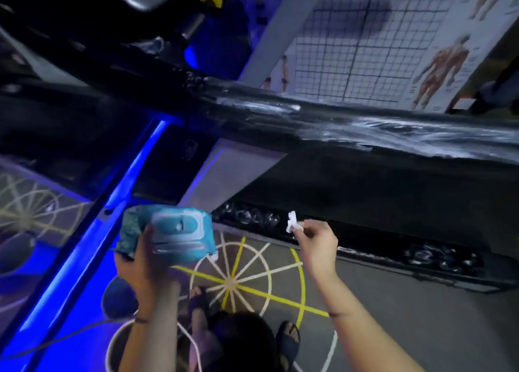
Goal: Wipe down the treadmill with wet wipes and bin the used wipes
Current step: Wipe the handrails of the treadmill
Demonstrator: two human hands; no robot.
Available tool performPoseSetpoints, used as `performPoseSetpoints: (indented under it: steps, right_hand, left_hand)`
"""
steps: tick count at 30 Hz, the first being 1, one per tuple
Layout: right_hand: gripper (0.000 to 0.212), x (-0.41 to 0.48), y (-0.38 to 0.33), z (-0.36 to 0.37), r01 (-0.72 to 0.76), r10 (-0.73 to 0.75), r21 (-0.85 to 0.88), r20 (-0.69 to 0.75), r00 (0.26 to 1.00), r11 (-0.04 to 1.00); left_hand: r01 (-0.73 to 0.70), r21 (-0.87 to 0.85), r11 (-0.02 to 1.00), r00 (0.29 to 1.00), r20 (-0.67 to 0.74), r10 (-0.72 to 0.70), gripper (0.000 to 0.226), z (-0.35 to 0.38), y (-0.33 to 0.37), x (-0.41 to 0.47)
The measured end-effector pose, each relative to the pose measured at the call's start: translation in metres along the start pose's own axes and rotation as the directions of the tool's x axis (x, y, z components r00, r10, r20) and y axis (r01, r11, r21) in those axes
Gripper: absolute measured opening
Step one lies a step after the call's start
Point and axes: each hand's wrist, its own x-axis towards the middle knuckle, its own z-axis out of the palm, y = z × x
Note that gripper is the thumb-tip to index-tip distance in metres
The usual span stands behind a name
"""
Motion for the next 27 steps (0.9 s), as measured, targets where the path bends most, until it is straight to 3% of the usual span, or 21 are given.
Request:
performPoseSetpoints:
  steps: [2, 4, 8, 9, 14, 18, 22, 25, 27]
  right_hand:
    - [0.014, -0.011, -0.002, 0.016, -0.026, 0.032, -0.046, 0.121, 0.992, 0.999]
    - [0.021, -0.02, -0.006, 0.033, -0.028, 0.05, -0.109, 0.209, 0.977, 0.994]
    - [0.01, -0.027, -0.018, 0.075, 0.031, 0.076, -0.288, 0.353, 0.933, 0.957]
    - [0.003, -0.029, -0.026, 0.087, 0.051, 0.07, -0.294, 0.388, 0.919, 0.955]
    - [0.033, -0.04, -0.073, 0.135, 0.208, -0.121, -0.122, 0.499, 0.858, 0.971]
    - [0.029, -0.045, -0.093, 0.142, 0.214, -0.137, -0.111, 0.476, 0.869, 0.97]
    - [0.012, -0.055, -0.125, 0.128, 0.238, -0.227, 0.028, 0.427, 0.875, 0.971]
    - [0.009, -0.06, -0.165, 0.112, 0.267, -0.332, 0.204, 0.457, 0.825, 0.942]
    - [0.008, -0.065, -0.189, 0.098, 0.388, -0.478, 0.281, 0.46, 0.748, 0.878]
  left_hand:
    - [-0.036, -0.044, 0.998, 0.994, -0.107, 0.031, 0.036, -0.026, 0.012, 0.018]
    - [-0.092, -0.015, 0.996, 0.981, -0.174, 0.088, 0.022, -0.042, 0.025, 0.024]
    - [-0.097, 0.046, 0.994, 0.961, -0.255, 0.106, 0.022, -0.063, 0.038, 0.028]
    - [-0.086, 0.035, 0.996, 0.957, -0.277, 0.092, 0.022, -0.067, 0.041, 0.027]
    - [-0.051, 0.025, 0.998, 0.941, -0.335, 0.056, 0.021, -0.08, 0.057, 0.03]
    - [0.002, 0.051, 0.999, 0.955, -0.297, 0.013, 0.024, -0.079, 0.067, 0.037]
    - [0.048, 0.081, 0.996, 0.979, -0.204, -0.031, 0.03, -0.065, 0.069, 0.04]
    - [0.103, 0.093, 0.99, 0.992, -0.076, -0.096, 0.031, -0.046, 0.07, 0.04]
    - [0.141, 0.103, 0.985, 0.99, 0.01, -0.143, 0.031, -0.031, 0.069, 0.037]
